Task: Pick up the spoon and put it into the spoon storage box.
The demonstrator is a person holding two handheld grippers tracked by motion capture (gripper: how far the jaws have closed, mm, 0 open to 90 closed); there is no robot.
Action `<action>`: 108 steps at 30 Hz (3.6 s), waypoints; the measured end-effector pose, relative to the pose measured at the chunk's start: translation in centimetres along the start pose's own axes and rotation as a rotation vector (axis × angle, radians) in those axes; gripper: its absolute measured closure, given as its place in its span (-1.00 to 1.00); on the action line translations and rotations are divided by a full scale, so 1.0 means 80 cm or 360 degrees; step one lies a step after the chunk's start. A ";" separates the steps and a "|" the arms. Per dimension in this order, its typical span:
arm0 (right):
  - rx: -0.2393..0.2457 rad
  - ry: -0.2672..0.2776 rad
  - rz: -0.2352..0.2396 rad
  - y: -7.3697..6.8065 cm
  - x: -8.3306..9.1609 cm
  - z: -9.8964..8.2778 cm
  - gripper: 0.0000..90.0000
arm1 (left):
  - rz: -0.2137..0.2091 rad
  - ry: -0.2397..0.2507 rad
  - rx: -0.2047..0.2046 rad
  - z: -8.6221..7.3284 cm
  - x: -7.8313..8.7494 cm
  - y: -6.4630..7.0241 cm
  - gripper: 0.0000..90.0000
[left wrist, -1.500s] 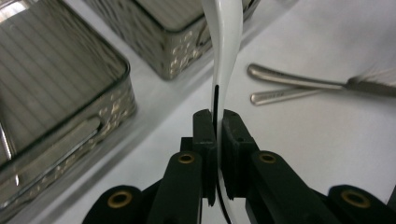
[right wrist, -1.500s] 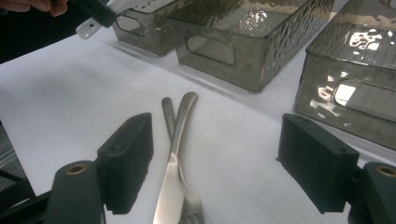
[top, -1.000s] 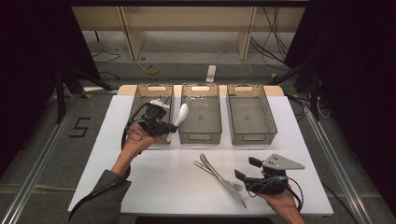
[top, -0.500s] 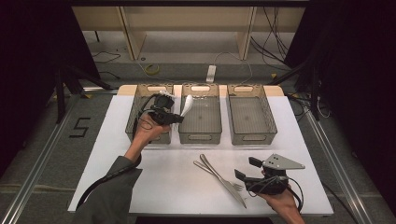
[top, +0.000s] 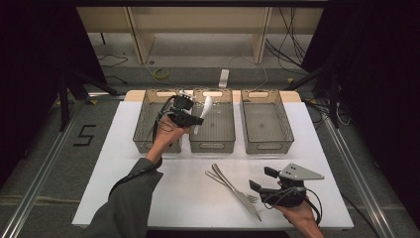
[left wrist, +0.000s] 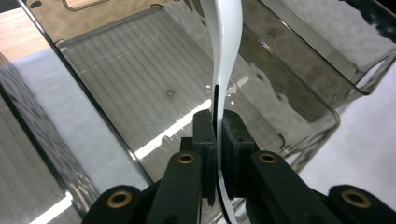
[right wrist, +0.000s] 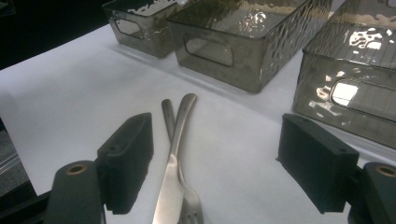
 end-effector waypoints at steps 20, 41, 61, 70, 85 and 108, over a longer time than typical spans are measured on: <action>0.0002 0.0002 0.0004 -0.001 0.000 0.000 -0.39 | 0.0083 -0.0094 0.0029 -0.009 -0.031 -0.001 0.87; 0.0007 0.0001 0.0007 -0.001 -0.001 0.000 -0.39 | 0.0014 -0.0001 0.0157 -0.009 0.003 -0.001 -0.11; 0.0004 -0.0014 0.0010 -0.003 -0.004 0.002 -0.39 | -0.0066 0.0177 0.0125 -0.059 0.062 0.009 -0.39; 0.0012 -0.0052 0.0020 -0.003 -0.010 0.005 -0.38 | -0.0066 0.0254 0.0093 -0.077 0.079 0.016 -0.43; 0.0075 -0.0159 0.0051 -0.004 -0.031 0.017 -0.36 | -0.0041 0.0337 0.0075 -0.112 0.098 0.011 -0.48; 0.0113 -0.0435 0.0121 -0.006 -0.073 0.025 -0.29 | -0.0040 0.0371 0.0054 -0.147 0.114 0.014 -0.53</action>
Point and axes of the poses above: each handheld gripper's, and its own axes: x roughly backward along the jaws, z roughly out of its top, y roughly to its right, the point moved 5 cm from there along -x, roughly forward along the jaws, and after that the axes turned 10 degrees about z, right-handed, at the moved point
